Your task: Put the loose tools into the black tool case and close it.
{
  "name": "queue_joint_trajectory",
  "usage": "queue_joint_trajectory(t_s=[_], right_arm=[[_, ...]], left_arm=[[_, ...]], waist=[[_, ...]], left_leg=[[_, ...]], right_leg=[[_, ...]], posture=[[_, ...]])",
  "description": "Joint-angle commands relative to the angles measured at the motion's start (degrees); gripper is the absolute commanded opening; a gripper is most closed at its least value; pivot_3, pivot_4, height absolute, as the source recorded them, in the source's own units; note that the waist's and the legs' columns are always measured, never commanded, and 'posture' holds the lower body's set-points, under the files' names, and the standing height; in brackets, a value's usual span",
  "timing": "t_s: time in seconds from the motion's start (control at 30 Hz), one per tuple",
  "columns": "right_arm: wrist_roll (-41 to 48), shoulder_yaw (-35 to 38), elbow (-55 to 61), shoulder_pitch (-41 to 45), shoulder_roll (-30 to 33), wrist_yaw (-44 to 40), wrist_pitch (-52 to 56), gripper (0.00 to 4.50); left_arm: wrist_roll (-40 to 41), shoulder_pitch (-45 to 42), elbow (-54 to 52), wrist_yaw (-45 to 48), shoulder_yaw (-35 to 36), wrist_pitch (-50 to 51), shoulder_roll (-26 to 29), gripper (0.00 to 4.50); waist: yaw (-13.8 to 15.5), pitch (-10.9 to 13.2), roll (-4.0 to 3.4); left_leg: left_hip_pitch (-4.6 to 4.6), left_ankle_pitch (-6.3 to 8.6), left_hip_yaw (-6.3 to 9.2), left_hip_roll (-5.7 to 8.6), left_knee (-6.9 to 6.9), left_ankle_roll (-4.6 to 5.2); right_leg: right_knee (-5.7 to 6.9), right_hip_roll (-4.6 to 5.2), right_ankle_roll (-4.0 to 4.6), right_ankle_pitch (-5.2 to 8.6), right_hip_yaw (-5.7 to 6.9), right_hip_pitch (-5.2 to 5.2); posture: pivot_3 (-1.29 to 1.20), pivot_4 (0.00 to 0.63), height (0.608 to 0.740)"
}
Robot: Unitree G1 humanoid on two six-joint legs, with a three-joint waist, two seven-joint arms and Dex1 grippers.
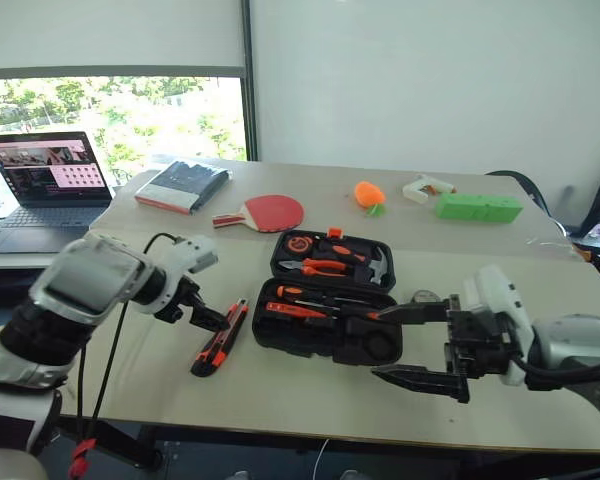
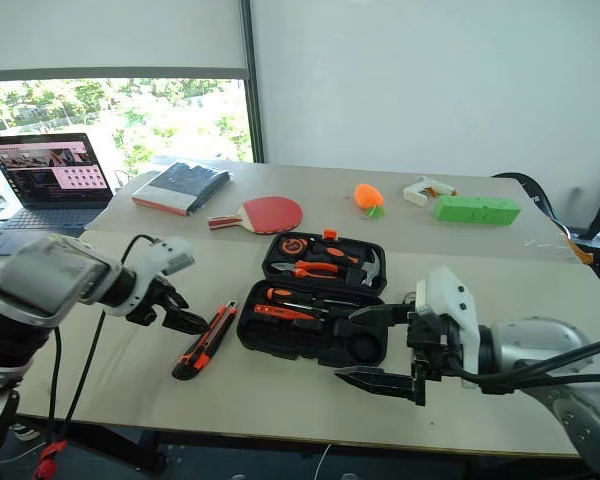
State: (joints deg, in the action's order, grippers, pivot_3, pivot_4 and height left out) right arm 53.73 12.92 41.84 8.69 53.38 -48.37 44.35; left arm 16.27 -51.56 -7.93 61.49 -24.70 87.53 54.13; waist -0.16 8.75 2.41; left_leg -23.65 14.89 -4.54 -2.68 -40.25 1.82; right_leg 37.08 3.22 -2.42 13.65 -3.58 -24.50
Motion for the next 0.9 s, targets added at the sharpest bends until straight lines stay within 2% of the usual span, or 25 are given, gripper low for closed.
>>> queue_joint_trajectory(t_s=[0.03,0.33,0.57,0.6,0.67,0.8,0.83,0.9], right_arm=[[0.52,0.23,2.99,0.21,-1.14,2.94,-0.81,4.50],[0.73,-0.87,4.99,-0.76,-3.90,7.58,-1.02,4.50],[0.58,-1.30,5.15,-0.83,-4.97,9.01,-1.30,4.50],[0.67,-1.26,5.14,-0.76,-5.04,9.13,-1.30,4.50],[0.92,-1.08,5.19,-0.72,-4.99,9.22,-1.30,4.50],[1.20,-0.66,5.01,-0.60,-4.64,9.04,-1.42,4.50],[1.29,-0.57,4.94,-0.50,-4.62,9.05,-1.42,4.50],[1.27,-0.49,4.82,-0.52,-4.59,8.95,-1.49,4.50]], left_arm=[[0.96,-2.30,0.94,-1.81,-2.92,-0.44,-0.77,4.49],[2.57,-2.38,5.28,-4.90,-7.75,-1.23,-4.81,4.49],[4.16,-2.17,3.58,-4.45,-10.97,-0.87,-4.20,4.49],[4.27,-2.04,3.49,-4.52,-11.12,-1.04,-4.07,3.97],[4.49,-1.69,3.18,-4.56,-11.51,-1.37,-3.74,3.49],[4.29,-1.09,4.10,-4.81,-11.70,-2.48,-3.15,1.90],[3.79,-0.83,5.02,-4.81,-11.74,-3.55,-2.56,1.66],[2.93,-0.43,6.53,-4.74,-11.86,-5.53,-1.47,1.65]], waist=[[0.12,0.00,0.00],[0.74,-0.01,-0.01],[0.81,-0.02,-0.03],[0.80,-0.02,-0.04],[0.81,-0.02,-0.03],[0.79,-0.02,-0.04],[0.79,-0.02,-0.03],[0.79,-0.02,-0.03]], left_leg=[[-0.01,0.00,0.03,0.00,0.00,0.00],[0.04,0.00,0.03,0.07,-0.03,0.00],[0.22,0.00,0.02,0.08,-0.02,0.00],[0.23,0.00,0.02,0.08,-0.02,0.00],[0.22,0.00,0.03,0.08,-0.02,0.00],[0.20,0.00,0.03,0.08,0.00,0.01],[0.21,0.00,0.03,0.07,0.00,0.01],[0.22,0.00,0.03,0.07,0.01,0.00]], right_leg=[[0.00,0.00,0.00,0.00,0.00,0.00],[-0.01,0.06,-0.01,0.00,0.00,0.07],[0.00,0.07,-0.01,0.00,-0.02,0.22],[0.00,0.07,-0.01,0.00,-0.03,0.22],[0.00,0.07,-0.01,0.00,-0.03,0.21],[-0.03,0.07,-0.01,0.01,-0.03,0.20],[-0.03,0.07,-0.01,0.01,-0.03,0.20],[-0.03,0.07,-0.01,0.01,-0.04,0.20]], posture=[[0.00,0.150,0.736],[0.00,0.150,0.736],[0.00,0.150,0.736],[0.00,0.150,0.736],[0.00,0.150,0.736],[0.00,0.150,0.736],[0.00,0.150,0.736],[0.00,0.150,0.736]])
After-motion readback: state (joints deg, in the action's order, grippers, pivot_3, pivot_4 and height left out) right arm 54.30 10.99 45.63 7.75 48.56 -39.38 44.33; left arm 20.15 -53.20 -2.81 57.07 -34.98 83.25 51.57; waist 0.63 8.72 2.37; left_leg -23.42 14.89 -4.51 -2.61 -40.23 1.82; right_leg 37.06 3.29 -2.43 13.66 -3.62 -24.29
